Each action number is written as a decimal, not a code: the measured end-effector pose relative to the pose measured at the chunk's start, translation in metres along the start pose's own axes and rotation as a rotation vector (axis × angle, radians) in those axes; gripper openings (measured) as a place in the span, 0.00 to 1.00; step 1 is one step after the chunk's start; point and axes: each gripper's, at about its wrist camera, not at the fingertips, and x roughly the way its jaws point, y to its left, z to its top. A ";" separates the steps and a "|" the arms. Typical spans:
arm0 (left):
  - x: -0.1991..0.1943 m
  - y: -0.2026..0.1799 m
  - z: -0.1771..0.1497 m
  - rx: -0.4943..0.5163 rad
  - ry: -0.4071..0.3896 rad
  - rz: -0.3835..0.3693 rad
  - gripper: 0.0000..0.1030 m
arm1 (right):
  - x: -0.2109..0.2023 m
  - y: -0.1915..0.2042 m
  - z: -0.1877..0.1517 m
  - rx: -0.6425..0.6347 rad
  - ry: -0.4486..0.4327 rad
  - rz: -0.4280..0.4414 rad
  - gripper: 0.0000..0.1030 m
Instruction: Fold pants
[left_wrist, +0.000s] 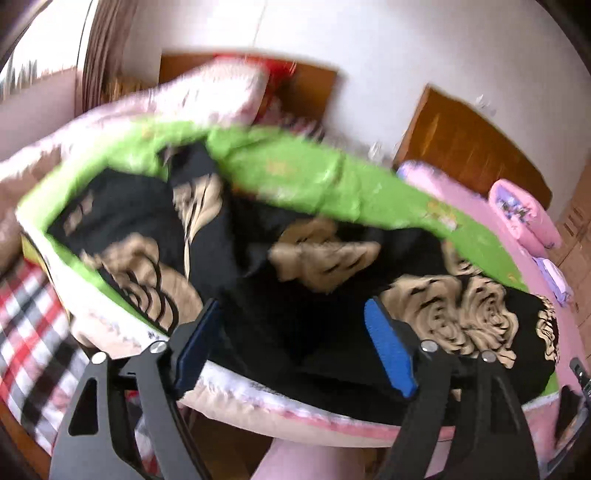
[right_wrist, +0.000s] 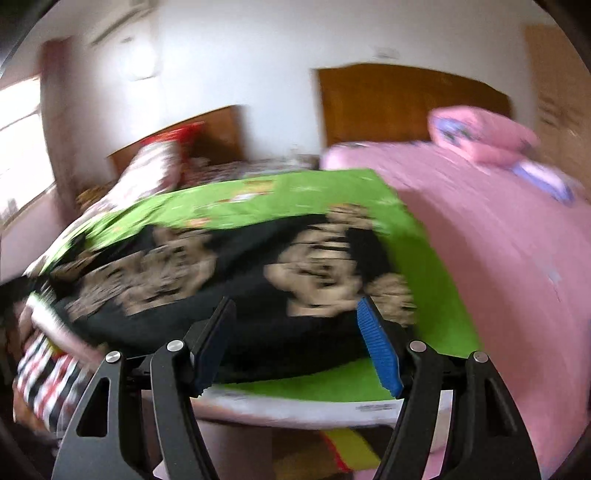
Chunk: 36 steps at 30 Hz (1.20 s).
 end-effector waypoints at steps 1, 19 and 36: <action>-0.009 -0.011 -0.003 0.027 -0.015 -0.029 0.81 | 0.000 0.011 -0.002 -0.028 0.007 0.037 0.65; 0.072 -0.135 -0.057 0.265 0.378 -0.522 0.66 | 0.064 0.033 -0.023 0.215 0.211 0.306 0.32; 0.056 -0.132 -0.049 0.270 0.366 -0.487 0.79 | 0.043 0.038 -0.025 0.232 0.175 0.358 0.80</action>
